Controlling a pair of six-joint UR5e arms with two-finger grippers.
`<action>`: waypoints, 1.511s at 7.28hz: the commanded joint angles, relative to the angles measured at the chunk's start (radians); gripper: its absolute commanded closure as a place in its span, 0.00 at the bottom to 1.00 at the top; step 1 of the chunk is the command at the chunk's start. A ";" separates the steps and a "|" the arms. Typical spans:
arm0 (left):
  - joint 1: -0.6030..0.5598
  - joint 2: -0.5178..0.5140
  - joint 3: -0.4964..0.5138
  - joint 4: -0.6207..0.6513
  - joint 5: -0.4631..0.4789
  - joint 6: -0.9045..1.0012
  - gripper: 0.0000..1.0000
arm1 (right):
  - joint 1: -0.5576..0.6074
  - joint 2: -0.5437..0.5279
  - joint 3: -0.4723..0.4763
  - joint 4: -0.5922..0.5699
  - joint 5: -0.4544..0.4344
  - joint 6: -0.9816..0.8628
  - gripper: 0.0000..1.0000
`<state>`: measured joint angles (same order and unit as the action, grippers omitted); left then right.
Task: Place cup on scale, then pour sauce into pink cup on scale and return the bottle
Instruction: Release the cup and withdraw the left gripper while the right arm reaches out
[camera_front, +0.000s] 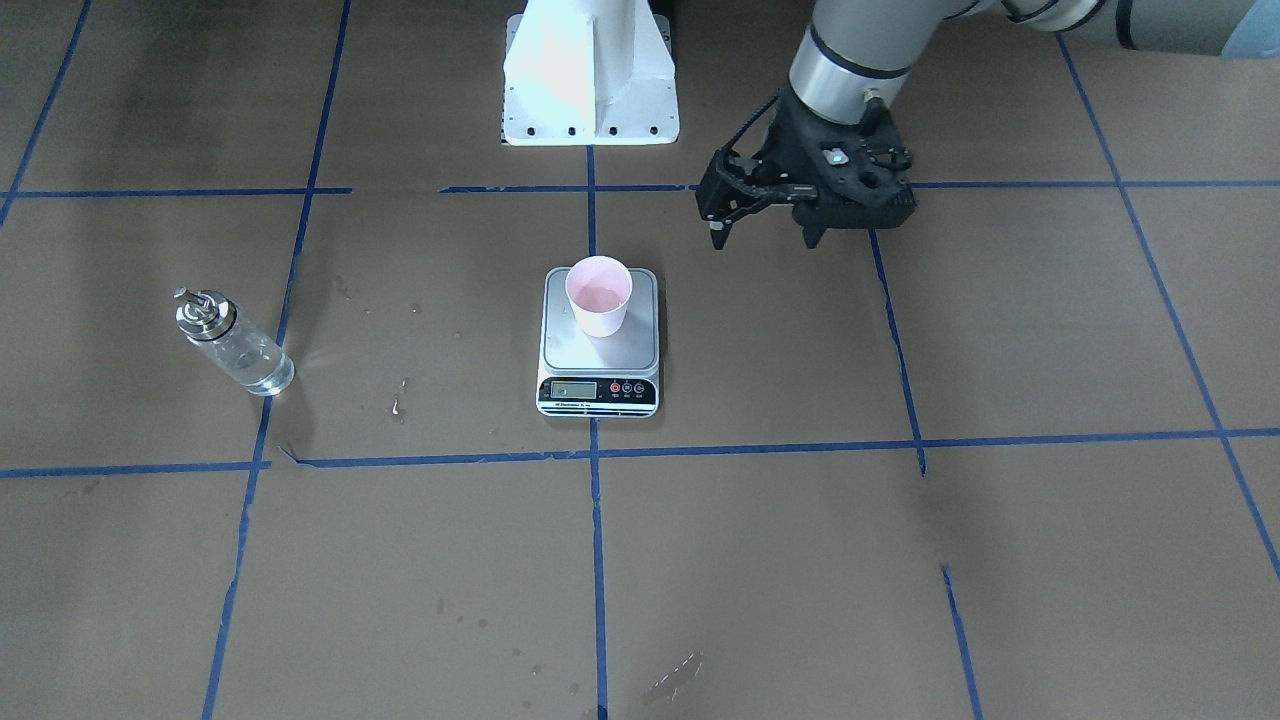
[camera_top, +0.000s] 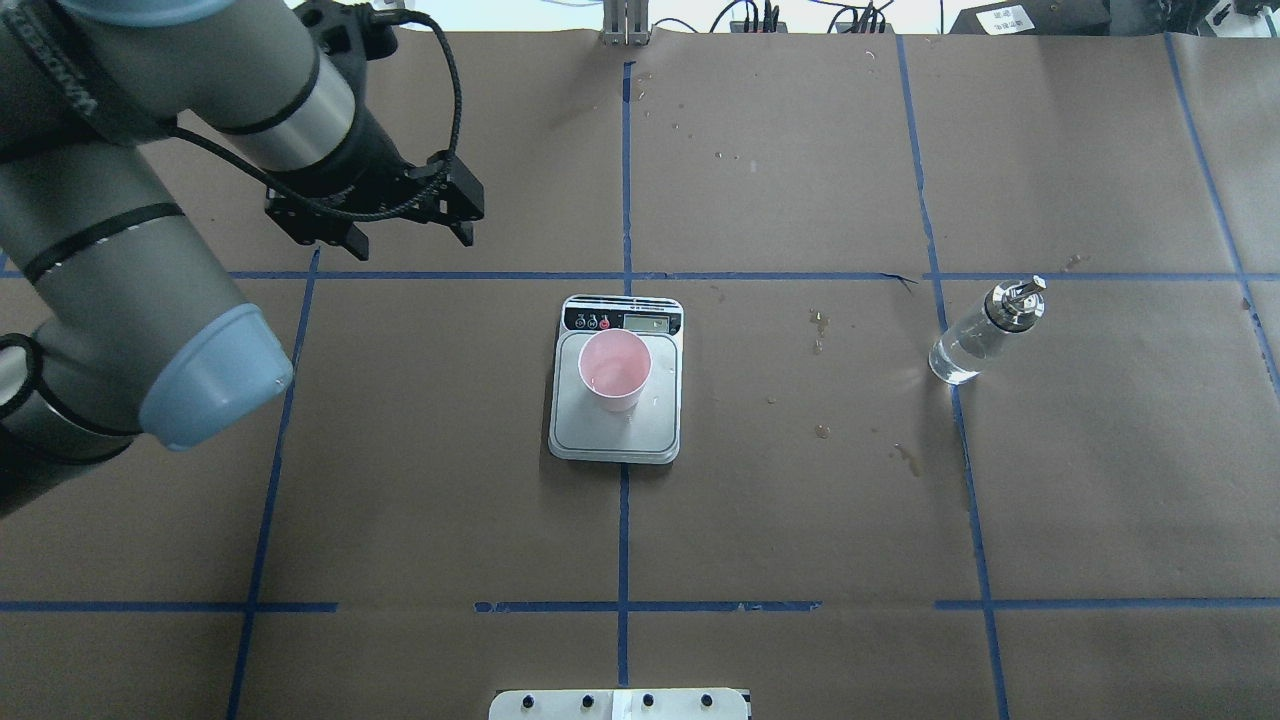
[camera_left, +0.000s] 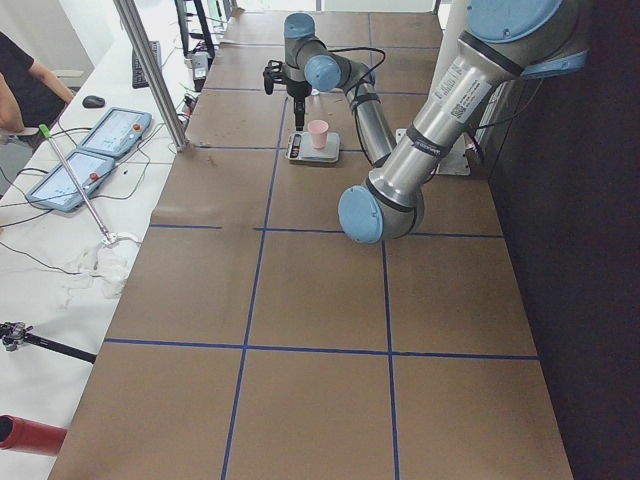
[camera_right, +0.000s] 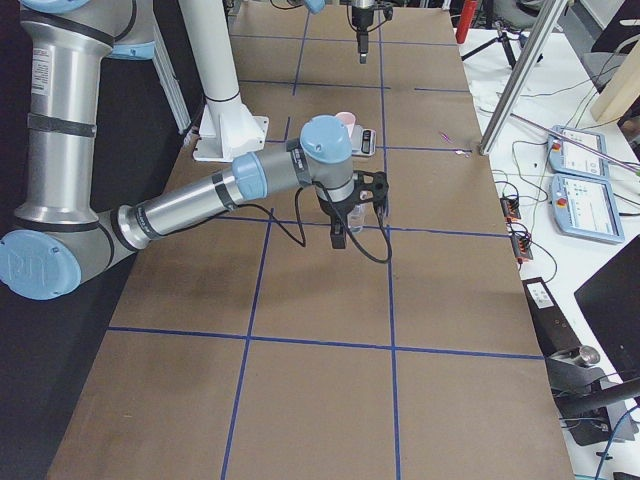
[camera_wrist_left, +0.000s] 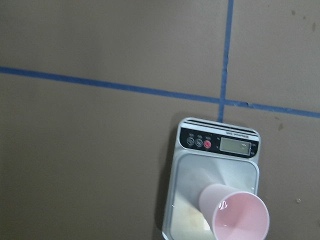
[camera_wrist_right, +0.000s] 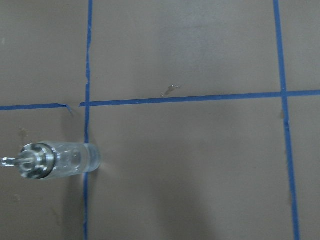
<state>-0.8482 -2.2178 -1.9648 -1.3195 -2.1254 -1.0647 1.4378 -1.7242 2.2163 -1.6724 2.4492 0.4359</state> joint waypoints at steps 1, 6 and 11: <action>-0.113 0.091 -0.041 0.017 -0.002 0.186 0.00 | -0.271 0.002 0.191 0.026 -0.139 0.401 0.00; -0.276 0.173 -0.049 0.118 -0.002 0.591 0.00 | -0.744 -0.121 0.159 0.488 -0.691 0.788 0.00; -0.397 0.334 -0.040 0.082 0.007 1.006 0.00 | -0.920 -0.143 -0.018 0.792 -1.022 0.791 0.00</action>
<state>-1.2272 -1.9239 -2.0069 -1.2175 -2.1193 -0.1270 0.5716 -1.8882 2.2172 -0.8899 1.4983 1.2283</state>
